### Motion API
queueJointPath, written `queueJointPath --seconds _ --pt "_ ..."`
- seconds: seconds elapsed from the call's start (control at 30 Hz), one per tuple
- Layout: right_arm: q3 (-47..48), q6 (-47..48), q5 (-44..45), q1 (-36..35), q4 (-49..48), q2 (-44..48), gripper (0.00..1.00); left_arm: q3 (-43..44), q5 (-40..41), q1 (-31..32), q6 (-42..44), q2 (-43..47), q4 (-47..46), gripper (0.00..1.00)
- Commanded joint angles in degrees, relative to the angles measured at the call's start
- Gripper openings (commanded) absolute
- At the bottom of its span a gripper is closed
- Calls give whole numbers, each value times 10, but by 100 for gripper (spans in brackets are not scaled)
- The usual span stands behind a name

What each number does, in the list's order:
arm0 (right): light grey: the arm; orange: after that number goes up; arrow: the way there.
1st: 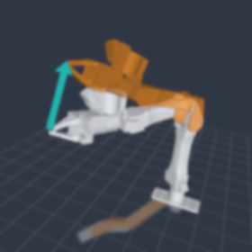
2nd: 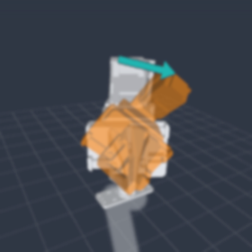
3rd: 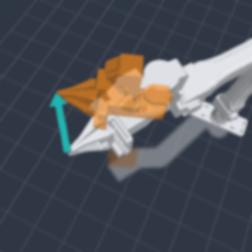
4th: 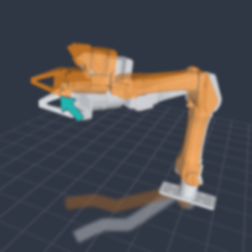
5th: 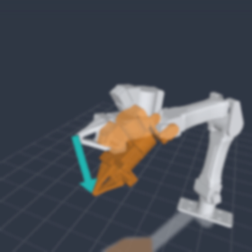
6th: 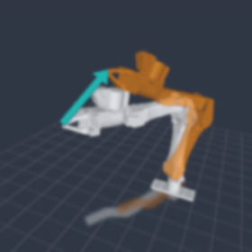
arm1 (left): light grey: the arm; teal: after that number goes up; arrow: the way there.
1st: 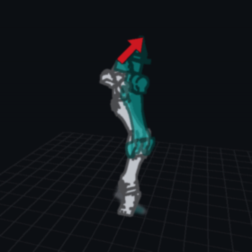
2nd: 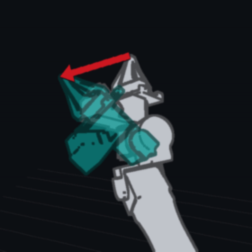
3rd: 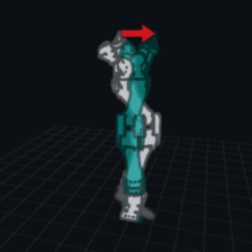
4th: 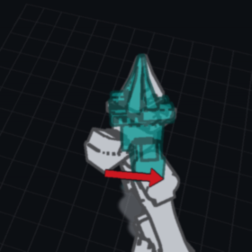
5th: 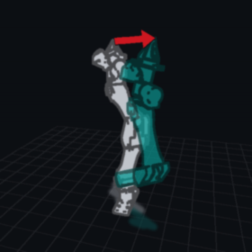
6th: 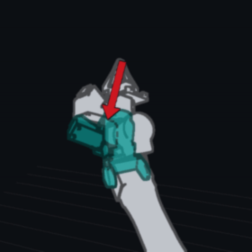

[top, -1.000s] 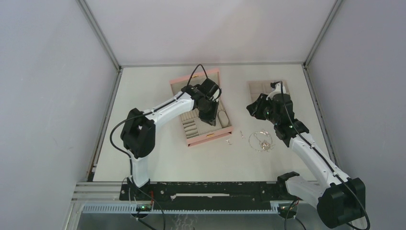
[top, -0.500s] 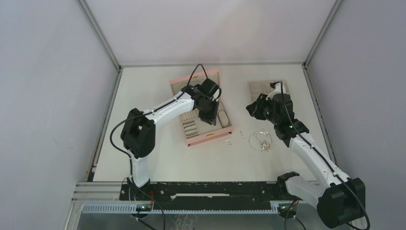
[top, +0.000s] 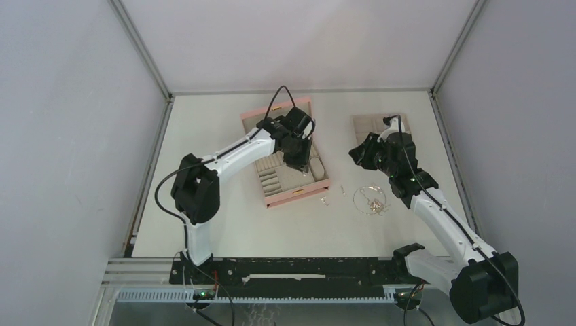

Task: Organize the mixed jewelry
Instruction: Pick up the jewelry from the jewelry box.

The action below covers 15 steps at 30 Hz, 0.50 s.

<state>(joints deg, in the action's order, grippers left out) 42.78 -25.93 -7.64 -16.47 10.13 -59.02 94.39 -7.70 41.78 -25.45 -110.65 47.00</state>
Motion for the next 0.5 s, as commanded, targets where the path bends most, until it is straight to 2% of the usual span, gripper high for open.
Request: queueJointPath --seconds 0.0,0.47 --pt "2 9 -3 2 -13 1 37 30 -6 2 -2 1 -13 26" --pt "2 8 -5 2 -17 -3 37 32 1 1 2 -12 8 26"
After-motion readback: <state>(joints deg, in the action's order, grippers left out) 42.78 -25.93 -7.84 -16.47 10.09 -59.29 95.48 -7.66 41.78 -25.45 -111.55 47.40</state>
